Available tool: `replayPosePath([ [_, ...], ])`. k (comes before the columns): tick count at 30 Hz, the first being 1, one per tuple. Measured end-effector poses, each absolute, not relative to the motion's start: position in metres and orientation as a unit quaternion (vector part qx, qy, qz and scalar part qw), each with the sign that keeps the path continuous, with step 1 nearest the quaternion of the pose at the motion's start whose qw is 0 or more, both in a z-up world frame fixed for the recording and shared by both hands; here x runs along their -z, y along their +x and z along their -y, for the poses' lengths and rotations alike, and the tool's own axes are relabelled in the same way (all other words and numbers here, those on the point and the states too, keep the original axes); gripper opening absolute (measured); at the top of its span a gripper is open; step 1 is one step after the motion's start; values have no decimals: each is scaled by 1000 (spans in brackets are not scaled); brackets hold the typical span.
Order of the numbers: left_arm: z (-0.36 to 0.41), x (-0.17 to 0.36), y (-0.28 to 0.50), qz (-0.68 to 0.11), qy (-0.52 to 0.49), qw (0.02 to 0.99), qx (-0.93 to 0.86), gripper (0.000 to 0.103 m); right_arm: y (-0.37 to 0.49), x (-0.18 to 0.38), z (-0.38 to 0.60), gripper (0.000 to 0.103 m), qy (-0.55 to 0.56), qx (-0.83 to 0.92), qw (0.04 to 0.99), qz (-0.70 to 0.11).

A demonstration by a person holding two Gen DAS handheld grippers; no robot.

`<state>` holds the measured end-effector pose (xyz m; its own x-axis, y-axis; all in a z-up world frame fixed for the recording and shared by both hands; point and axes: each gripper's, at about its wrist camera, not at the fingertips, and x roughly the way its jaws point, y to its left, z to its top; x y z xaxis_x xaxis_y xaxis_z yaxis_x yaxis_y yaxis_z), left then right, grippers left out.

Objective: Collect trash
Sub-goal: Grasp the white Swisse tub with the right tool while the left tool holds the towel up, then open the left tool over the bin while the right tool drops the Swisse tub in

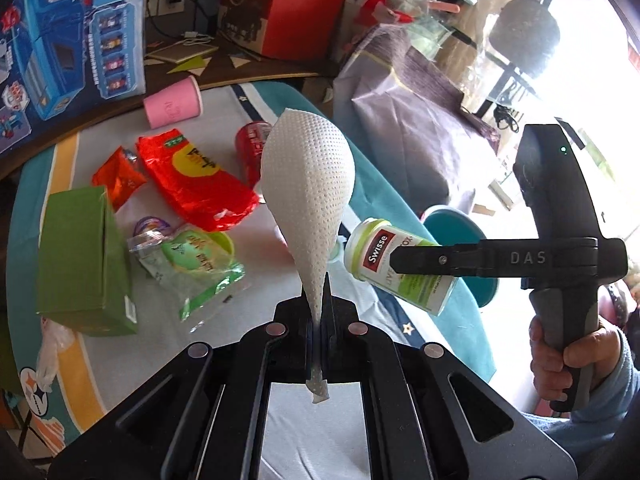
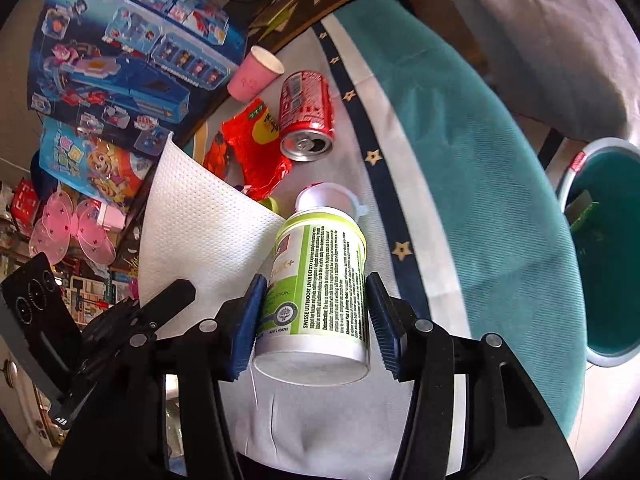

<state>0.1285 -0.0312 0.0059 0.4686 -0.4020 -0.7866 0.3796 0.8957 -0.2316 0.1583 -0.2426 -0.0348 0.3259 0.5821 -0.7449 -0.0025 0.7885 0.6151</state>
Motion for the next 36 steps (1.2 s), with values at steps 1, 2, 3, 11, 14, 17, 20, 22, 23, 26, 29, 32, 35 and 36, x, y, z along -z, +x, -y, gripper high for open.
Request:
replayPosePath([
  [1,38,-6,129,-463,-8,855,231,3,155,35,252,49,274,-187,770,-546],
  [2,45,-5,130,-466,-7,853,234,3,152,36,260,49,281,-184,769,-543],
  [3,53,-5,130,-468,-5,851,239,3,150,36,267,49,287,-181,770,-540],
  [11,124,-8,129,-474,37,833,283,3,129,24,355,49,349,-147,789,-484],
  [14,165,-7,131,-477,63,820,310,3,114,21,402,49,372,-118,798,-459],
  [17,208,1,131,-482,87,804,337,3,95,25,446,49,392,-83,803,-442],
  [20,251,17,131,-492,112,786,357,3,79,33,481,49,406,-51,803,-434],
  [22,272,29,133,-501,123,775,365,3,73,41,500,49,416,-35,798,-434],
  [23,284,36,134,-508,127,768,369,3,70,46,508,49,420,-28,796,-435],
  [26,309,52,137,-524,136,751,377,3,66,61,527,49,434,-13,787,-438],
  [29,327,66,139,-539,140,738,382,5,65,73,537,49,439,-5,780,-445],
  [32,334,77,143,-556,137,725,382,21,66,85,543,49,443,-2,773,-454],
  [35,337,84,143,-558,144,725,376,44,69,94,545,49,446,-1,766,-462],
  [36,337,85,144,-560,143,725,375,45,71,96,544,49,446,-1,765,-465],
])
